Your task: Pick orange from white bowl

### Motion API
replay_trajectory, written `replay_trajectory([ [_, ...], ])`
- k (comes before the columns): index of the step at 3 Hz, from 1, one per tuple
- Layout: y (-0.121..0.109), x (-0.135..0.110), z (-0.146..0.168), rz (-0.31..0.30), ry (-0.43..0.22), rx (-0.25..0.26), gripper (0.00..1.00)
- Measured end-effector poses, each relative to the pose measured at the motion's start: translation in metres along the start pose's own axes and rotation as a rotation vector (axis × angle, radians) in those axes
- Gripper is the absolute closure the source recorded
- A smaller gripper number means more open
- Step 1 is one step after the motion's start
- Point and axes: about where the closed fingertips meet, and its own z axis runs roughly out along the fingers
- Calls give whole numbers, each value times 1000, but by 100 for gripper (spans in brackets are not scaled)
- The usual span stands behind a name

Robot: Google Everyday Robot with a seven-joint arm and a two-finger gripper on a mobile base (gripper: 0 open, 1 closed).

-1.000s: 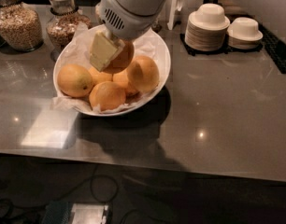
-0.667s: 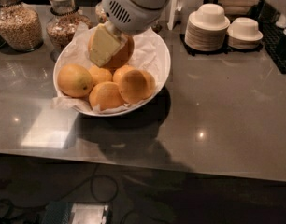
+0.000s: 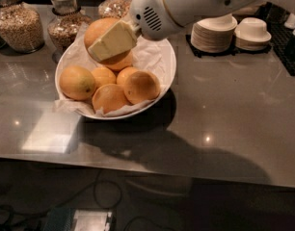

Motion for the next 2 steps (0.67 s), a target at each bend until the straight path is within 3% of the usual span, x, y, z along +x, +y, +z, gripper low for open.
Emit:
replay_trajectory([
  [1, 26, -12, -26, -25, -164, -166, 100],
  [2, 79, -18, -79, -117, -305, -346, 100],
])
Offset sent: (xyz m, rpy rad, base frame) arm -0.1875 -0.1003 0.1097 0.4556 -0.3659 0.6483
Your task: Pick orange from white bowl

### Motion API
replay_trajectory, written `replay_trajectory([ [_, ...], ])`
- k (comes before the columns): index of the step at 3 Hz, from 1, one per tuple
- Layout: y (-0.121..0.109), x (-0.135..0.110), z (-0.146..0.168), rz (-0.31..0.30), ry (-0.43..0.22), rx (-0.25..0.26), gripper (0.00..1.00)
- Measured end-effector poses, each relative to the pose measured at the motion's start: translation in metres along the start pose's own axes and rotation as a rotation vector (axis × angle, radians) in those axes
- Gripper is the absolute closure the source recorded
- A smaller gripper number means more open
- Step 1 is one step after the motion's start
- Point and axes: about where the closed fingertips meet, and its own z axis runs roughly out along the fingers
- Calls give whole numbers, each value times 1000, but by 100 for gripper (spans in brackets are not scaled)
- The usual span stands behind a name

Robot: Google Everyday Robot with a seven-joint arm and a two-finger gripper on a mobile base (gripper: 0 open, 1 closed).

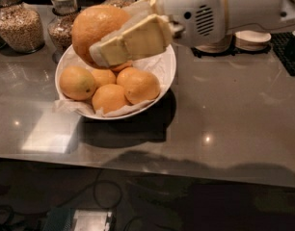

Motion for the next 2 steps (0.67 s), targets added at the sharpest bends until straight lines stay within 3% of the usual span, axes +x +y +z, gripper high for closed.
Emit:
replay_trajectory([
  [1, 47, -13, -44, -147, -79, -49, 100],
  [2, 51, -11, -53, -211, -70, -21, 100],
])
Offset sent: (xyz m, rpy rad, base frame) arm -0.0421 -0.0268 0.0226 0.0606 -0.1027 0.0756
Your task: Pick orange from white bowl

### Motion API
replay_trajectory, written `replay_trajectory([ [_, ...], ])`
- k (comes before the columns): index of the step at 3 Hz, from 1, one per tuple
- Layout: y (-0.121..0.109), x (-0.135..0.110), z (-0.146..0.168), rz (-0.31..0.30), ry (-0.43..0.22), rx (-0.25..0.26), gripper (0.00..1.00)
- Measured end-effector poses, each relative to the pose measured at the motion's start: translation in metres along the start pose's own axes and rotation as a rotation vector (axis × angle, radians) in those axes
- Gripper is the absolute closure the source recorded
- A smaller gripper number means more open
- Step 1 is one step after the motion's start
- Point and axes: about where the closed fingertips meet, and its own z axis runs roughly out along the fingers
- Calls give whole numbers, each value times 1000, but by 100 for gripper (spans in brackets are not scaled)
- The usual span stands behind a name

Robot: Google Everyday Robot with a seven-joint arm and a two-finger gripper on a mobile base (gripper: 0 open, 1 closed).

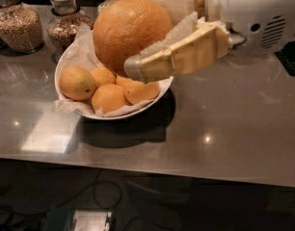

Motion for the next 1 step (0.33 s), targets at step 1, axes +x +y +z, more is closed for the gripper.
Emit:
replay_trajectory([
  [1, 0, 0, 0, 0, 0, 0, 100],
])
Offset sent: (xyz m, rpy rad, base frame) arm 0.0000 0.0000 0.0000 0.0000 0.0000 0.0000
